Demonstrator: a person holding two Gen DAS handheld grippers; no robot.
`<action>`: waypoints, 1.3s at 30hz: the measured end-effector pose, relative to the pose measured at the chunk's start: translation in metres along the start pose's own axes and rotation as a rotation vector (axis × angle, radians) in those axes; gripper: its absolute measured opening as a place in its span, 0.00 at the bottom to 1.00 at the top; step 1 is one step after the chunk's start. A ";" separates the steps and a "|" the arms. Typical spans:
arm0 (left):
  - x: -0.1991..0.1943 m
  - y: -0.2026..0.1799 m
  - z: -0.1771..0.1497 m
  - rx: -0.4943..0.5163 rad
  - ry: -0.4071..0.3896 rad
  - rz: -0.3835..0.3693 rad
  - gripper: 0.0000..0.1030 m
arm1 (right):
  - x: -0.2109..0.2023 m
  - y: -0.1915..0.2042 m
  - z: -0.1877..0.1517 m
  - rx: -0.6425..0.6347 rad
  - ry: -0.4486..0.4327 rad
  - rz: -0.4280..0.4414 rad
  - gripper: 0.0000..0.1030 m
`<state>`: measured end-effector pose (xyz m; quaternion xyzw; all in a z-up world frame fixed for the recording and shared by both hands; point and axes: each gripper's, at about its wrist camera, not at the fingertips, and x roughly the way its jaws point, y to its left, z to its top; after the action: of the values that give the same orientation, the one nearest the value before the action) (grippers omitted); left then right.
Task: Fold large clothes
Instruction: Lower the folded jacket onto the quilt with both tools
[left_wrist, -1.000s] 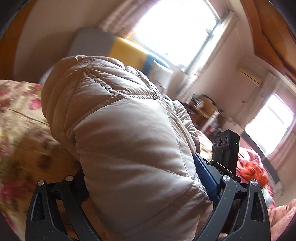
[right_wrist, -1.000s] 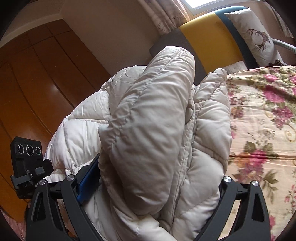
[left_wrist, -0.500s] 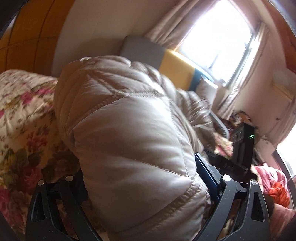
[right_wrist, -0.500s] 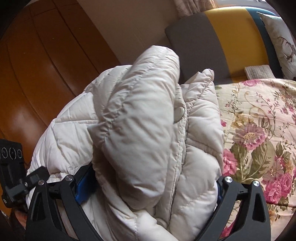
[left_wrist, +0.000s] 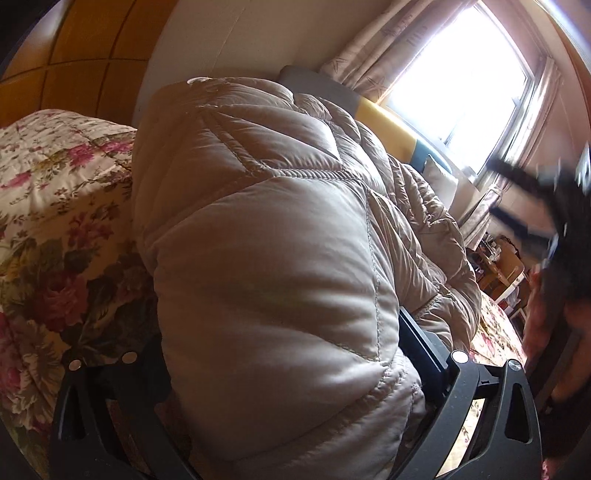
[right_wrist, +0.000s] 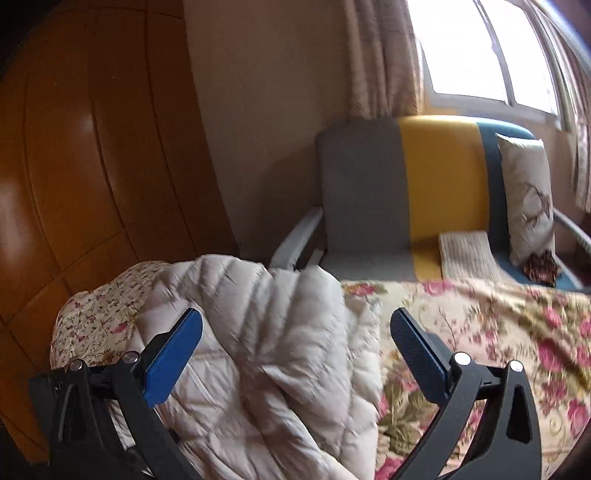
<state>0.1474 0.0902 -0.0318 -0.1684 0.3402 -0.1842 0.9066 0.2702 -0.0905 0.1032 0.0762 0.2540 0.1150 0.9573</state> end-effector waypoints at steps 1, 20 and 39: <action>0.000 0.000 0.000 -0.002 0.003 0.001 0.97 | 0.009 0.017 0.009 -0.044 -0.001 0.013 0.98; -0.047 -0.016 0.067 -0.091 -0.186 0.137 0.97 | 0.117 -0.004 -0.053 0.004 0.183 -0.180 0.98; 0.108 -0.007 0.104 0.043 0.090 0.379 0.97 | 0.139 0.014 -0.065 -0.078 0.271 -0.199 0.98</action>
<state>0.2921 0.0544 -0.0150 -0.0734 0.4019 -0.0246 0.9124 0.3521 -0.0352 -0.0146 -0.0026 0.3823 0.0385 0.9232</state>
